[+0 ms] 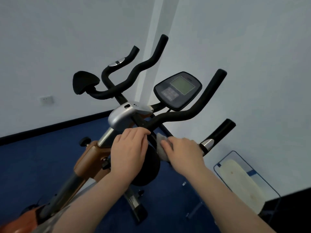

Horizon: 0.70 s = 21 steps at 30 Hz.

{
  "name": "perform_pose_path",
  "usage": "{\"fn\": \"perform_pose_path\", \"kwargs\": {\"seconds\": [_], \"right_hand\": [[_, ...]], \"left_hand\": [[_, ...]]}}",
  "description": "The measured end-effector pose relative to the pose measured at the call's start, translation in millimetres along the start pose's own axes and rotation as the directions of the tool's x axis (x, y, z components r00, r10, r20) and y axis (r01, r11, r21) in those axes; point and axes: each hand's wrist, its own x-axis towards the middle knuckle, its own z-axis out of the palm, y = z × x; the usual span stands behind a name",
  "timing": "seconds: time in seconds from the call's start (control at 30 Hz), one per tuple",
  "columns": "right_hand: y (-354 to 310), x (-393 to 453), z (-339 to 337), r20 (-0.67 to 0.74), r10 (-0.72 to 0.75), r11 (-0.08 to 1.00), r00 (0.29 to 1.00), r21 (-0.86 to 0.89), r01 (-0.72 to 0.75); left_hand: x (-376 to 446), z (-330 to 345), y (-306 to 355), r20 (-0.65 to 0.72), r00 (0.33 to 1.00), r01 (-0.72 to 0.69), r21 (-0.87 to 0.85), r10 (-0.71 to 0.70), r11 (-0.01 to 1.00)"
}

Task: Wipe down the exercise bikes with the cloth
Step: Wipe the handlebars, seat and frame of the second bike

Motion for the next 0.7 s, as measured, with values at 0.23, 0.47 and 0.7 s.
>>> {"fn": "perform_pose_path", "kwargs": {"seconds": [0.23,0.47,0.7], "right_hand": [[-10.5,3.3,5.7,0.171,-0.067,0.986,0.983,-0.138,0.091],[-6.2,24.6,12.2,0.302,-0.070,0.994,0.951,0.102,0.040],[-21.1,35.8,20.3,0.147,-0.050,0.992,0.988,0.121,0.032]], "left_hand": [[-4.8,-0.2,-1.9,-0.009,0.999,0.051,-0.063,-0.051,0.997],[-4.2,-0.1,-2.0,0.018,0.998,0.054,-0.091,-0.053,0.994],[-3.4,0.5,-2.7,0.009,0.999,0.043,-0.078,-0.043,0.996]]}}
